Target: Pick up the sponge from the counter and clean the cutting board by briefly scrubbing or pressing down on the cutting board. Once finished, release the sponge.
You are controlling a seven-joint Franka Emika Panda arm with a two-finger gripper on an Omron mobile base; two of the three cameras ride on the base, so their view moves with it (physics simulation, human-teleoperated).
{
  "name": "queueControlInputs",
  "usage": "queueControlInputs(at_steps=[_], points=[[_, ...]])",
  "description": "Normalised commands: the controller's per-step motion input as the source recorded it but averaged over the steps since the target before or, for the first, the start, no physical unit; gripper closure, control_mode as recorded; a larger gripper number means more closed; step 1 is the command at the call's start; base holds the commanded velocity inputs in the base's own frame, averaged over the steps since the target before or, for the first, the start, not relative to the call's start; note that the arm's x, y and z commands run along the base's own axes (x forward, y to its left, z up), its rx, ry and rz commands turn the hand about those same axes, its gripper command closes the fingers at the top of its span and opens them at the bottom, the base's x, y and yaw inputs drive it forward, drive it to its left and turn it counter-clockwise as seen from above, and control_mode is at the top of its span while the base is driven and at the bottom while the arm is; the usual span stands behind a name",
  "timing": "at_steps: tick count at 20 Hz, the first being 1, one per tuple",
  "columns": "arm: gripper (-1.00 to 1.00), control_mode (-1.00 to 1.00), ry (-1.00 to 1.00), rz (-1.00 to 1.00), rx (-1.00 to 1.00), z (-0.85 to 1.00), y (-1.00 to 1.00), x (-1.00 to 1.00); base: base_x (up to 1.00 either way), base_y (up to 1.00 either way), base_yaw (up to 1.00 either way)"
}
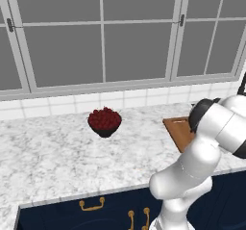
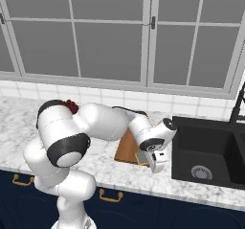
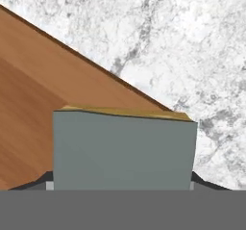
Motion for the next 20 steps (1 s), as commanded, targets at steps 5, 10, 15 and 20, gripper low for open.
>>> queueControlInputs(at_steps=[5, 10, 15, 20], points=[[1.00, -1.00, 0.01, -0.12, 0.00, -0.17, -0.05, 0.24, 0.00, 0.00, 0.00], [1.00, -1.00, 0.00, -0.07, 0.00, -0.29, 0.01, 0.56, 0.00, 0.00, 0.00], [1.00, -1.00, 0.00, -0.01, 0.02, 0.00, 0.00, 0.72, 0.00, 0.00, 0.00], [1.00, -1.00, 0.00, 0.00, 0.04, 0.00, 0.00, 0.67, 0.00, 0.00, 0.00]])
